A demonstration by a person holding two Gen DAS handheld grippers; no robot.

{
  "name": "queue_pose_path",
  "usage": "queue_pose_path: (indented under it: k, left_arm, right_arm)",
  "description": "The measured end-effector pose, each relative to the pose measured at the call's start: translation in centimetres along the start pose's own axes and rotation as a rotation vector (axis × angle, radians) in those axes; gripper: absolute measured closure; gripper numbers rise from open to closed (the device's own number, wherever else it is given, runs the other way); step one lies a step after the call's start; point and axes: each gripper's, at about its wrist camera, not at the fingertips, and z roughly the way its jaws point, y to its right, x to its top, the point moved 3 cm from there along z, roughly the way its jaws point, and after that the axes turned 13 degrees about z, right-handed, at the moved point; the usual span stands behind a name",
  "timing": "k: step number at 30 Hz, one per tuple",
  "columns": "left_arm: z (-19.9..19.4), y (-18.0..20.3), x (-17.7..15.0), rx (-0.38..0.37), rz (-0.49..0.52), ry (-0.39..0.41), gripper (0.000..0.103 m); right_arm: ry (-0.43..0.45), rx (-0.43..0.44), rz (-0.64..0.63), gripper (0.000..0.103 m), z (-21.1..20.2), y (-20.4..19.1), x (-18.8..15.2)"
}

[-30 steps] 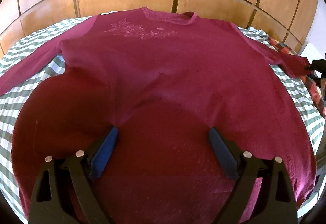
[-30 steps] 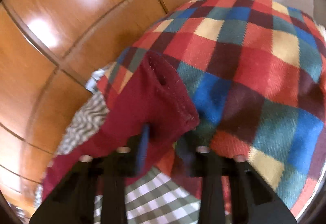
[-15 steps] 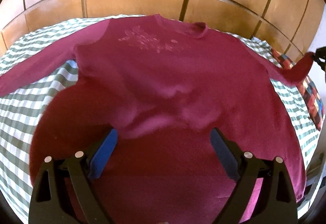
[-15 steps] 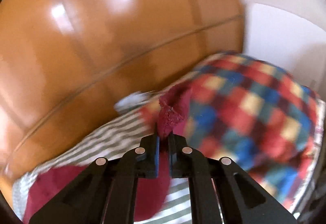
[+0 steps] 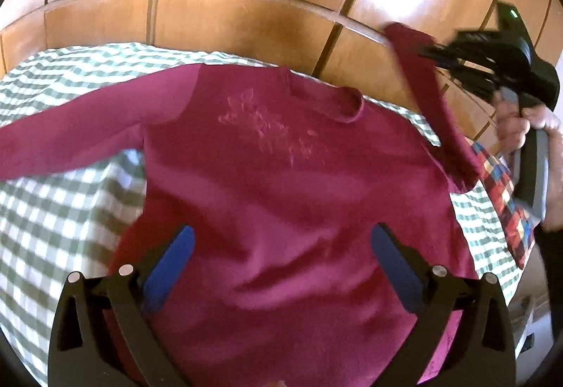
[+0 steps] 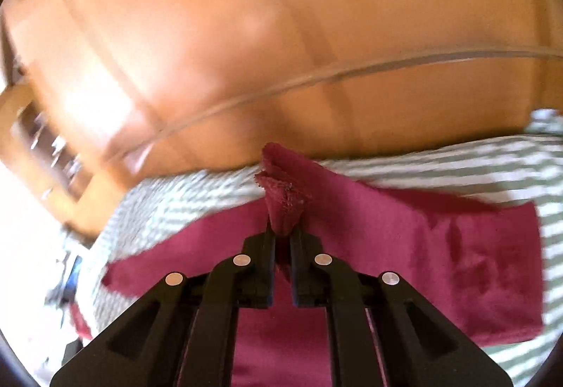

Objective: Fold small clothes
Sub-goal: 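Fold the sleeve with the right gripper across the sweater body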

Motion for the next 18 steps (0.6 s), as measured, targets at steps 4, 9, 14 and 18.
queue_pose_path:
  k: [4,9,14,18]
  left_arm:
    - [0.8,-2.0,1.1,-0.027,-0.071,-0.005,0.003]
    - [1.4,-3.8,2.6,-0.053,-0.138,-0.001,0.003]
    - [2.2,-5.0,4.4,-0.049,-0.192,0.015,0.004]
    - [4.3,-5.7,5.7,-0.066,-0.218,-0.015,0.025]
  right_arm:
    - [-0.138,0.071,-0.069,0.098,4.3,-3.5,-2.9]
    - [-0.132,0.100,-0.054,0.038,3.3,-3.1,-3.8]
    - [-0.023,0.087,0.031,0.038,-2.8,2.0,-3.1]
    - [0.056,-0.054,0.109,0.038,-6.7,9.1,-4.3]
